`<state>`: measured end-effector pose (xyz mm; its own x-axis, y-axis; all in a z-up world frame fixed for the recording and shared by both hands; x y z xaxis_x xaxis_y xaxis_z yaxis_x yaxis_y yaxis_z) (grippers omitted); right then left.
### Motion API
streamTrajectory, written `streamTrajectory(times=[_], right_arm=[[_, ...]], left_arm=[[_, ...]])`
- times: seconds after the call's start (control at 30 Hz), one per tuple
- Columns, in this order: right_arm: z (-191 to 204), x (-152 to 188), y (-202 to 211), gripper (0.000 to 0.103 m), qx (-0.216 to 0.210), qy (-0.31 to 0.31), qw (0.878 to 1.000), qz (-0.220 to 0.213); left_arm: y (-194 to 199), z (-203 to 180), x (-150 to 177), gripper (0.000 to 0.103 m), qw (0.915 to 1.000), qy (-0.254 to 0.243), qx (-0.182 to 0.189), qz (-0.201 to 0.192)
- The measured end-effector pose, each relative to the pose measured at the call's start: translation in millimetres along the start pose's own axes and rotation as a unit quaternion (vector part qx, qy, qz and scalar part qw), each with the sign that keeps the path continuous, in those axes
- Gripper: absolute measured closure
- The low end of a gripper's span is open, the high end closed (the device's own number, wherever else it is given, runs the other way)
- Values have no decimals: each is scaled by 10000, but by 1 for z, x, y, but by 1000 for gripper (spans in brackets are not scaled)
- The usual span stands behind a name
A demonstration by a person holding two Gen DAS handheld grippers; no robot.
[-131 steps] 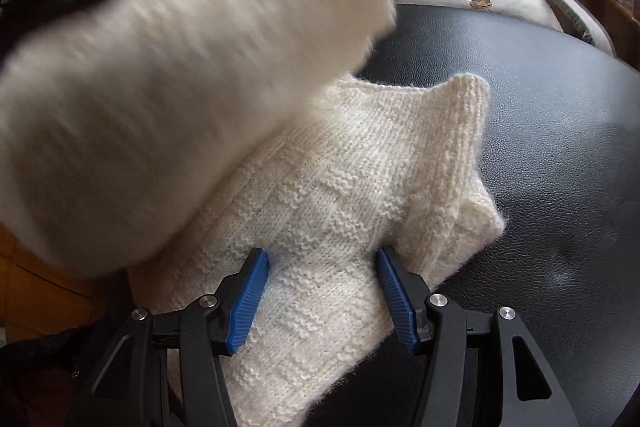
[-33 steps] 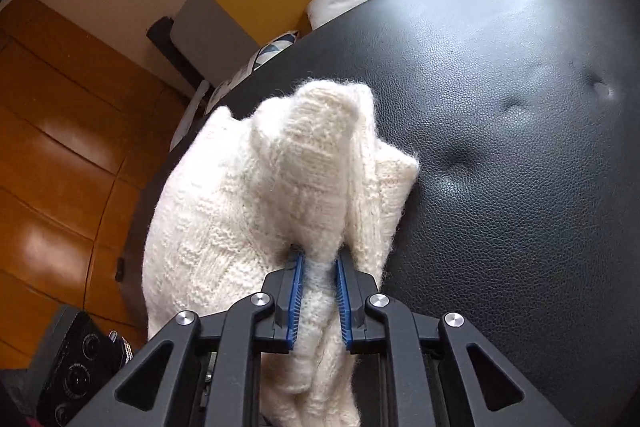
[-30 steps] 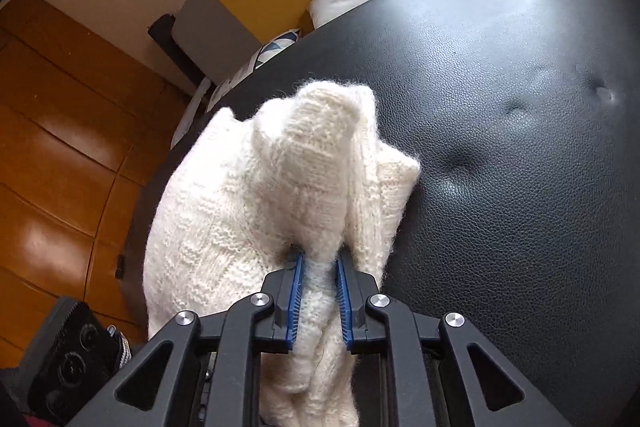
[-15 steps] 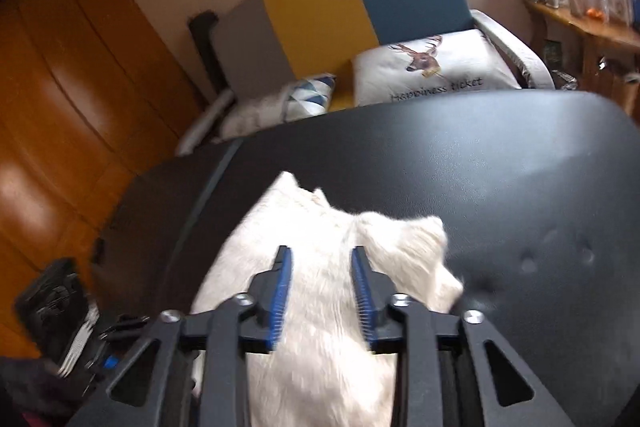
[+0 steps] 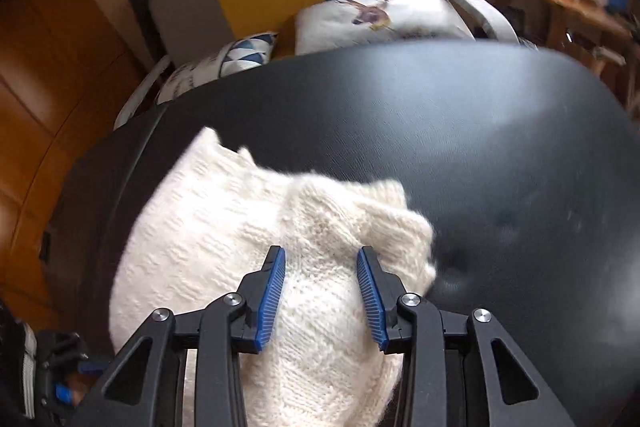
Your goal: Fold clothes
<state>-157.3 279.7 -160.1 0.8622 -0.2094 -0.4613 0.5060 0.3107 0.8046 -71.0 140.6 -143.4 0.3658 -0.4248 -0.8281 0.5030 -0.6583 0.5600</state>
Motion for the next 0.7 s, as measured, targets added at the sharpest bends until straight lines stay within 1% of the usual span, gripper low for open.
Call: streamTrajectory(times=[0.03, 0.07, 0.13, 0.2, 0.23, 0.3, 0.33, 0.4, 0.43, 0.47, 0.53, 0.57, 0.6, 0.7], right_arm=[[15, -7, 6, 64, -96, 192, 9997, -64], [34, -13, 8, 63, -296, 378, 9988, -63], [77, -23, 9, 60, -788, 774, 9939, 23], [119, -23, -7, 60, -1224, 1102, 9857, 366], [135, -21, -20, 60, -1315, 1264, 9815, 579], [161, -15, -52, 61, -1312, 1599, 9731, 1012], [164, -12, -72, 63, -1159, 1642, 9716, 1251], [154, -8, -121, 63, -614, 1529, 9705, 1759], [149, -4, -141, 63, -469, 1457, 9696, 1908], [143, 0, -157, 65, -425, 1376, 9696, 1977], [137, -3, -165, 72, -528, 1132, 9726, 1960], [136, -6, -166, 72, -607, 998, 9742, 1929], [134, -8, -165, 73, -675, 909, 9752, 1903], [131, -9, -163, 73, -823, 774, 9765, 1837]], left_arm=[[-1, 2, -6, 77, 9999, -64, -76, -28], [-5, 3, -4, 77, 9999, -115, -114, 33], [-9, 5, 12, 77, 9993, -118, -138, 324], [-8, 6, 34, 77, 9981, -83, -162, 582], [-16, 1, 43, 77, 9978, -68, -147, 651], [-25, -4, 57, 77, 9965, 31, 39, 833], [-27, -6, 62, 77, 9964, 95, 59, 843], [-28, -6, 67, 77, 9966, 178, 80, 805], [-30, -4, 67, 77, 9964, 223, 100, 809], [-31, 0, 68, 77, 9964, 305, 141, 780], [-25, 3, 72, 77, 9953, 538, 313, 744], [-25, 4, 72, 77, 9952, 549, 341, 736], [-25, 5, 72, 77, 9953, 534, 351, 733], [-24, 5, 71, 77, 9962, 363, 213, 768]])
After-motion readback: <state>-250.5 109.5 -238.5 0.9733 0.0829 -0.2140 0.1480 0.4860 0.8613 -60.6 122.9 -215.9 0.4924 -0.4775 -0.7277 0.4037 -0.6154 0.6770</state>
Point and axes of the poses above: each gripper's, at about its wrist camera, not at the fingertips, and y roughly against the way its jaws point, z to its left, x to its underside, the point moved 8 cm from there along -y, roughly the way its jaws point, and after that the axes turned 15 degrees about -y, right-handed, at the moved point
